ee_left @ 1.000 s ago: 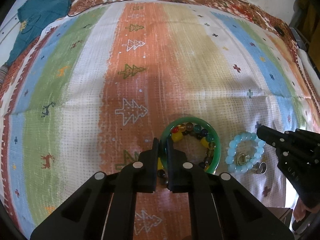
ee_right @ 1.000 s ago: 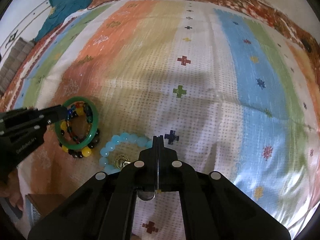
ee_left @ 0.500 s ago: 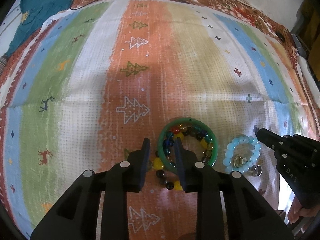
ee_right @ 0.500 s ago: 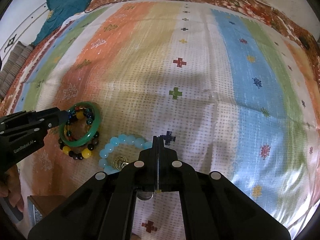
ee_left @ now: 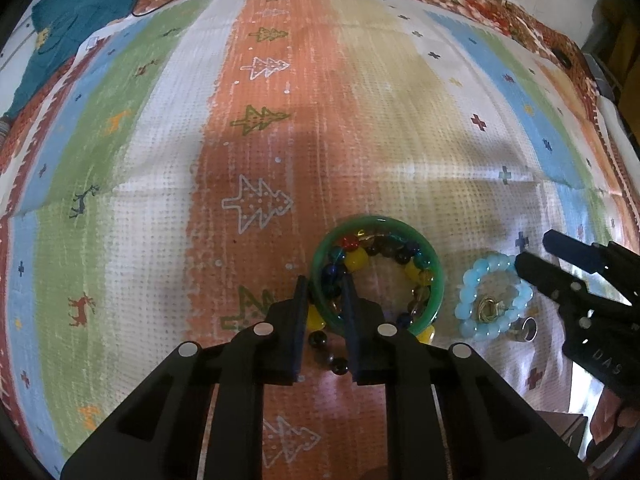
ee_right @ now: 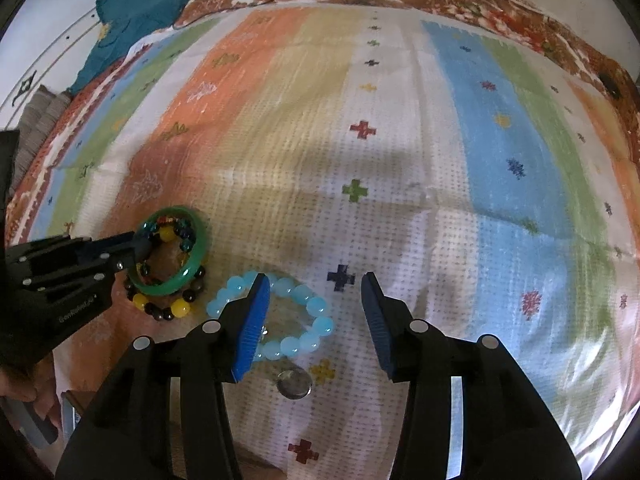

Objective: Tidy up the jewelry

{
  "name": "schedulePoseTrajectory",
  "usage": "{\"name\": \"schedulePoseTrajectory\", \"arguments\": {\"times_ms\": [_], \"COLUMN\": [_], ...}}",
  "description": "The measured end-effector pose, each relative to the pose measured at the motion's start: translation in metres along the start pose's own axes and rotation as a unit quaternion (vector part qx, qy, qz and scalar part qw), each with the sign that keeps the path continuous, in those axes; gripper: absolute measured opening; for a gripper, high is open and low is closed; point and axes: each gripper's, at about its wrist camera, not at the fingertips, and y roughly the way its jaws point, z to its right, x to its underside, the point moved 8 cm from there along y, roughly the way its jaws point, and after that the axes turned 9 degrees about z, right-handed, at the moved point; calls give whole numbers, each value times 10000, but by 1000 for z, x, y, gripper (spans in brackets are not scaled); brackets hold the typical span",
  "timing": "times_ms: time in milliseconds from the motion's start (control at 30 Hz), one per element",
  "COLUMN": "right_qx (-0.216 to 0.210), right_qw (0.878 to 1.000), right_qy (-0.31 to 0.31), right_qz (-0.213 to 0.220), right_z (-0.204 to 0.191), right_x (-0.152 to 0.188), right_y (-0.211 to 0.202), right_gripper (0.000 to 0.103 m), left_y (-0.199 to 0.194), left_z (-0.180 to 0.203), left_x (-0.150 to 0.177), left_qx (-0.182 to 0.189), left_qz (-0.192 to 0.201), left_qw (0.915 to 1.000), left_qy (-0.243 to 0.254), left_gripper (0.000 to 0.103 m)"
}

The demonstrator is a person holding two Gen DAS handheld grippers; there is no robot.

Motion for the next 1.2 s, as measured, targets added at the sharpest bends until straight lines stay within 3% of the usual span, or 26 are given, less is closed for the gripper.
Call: {"name": "schedulePoseTrajectory", "arguments": {"times_ms": [67, 300, 400, 900, 1200], "right_qx": [5, 152, 149, 16, -26], "right_qw": [10000, 9997, 9997, 9980, 9969], "right_qy": [-49, -95, -66, -161, -164], "right_qz": [-82, -185, -160, 607, 767], "right_z": [-2, 2, 5, -14, -18], "right_x": [4, 10, 10, -25, -34], "right_y": [4, 11, 10, -25, -43], "right_gripper": [45, 16, 12, 12, 12], "left_y": [0, -9, -9, -23, -42], "left_z": [0, -2, -1, -5, -2], "left_x": [0, -6, -6, -17, -22], "left_qx": [-10, -119, -136, -171, -155], "left_qz": [12, 167, 174, 363, 528], "left_qw": [10000, 9998, 9997, 9992, 9984], "left_qy": [22, 12, 47, 35, 130], "left_gripper": [15, 7, 7, 7, 7]}}
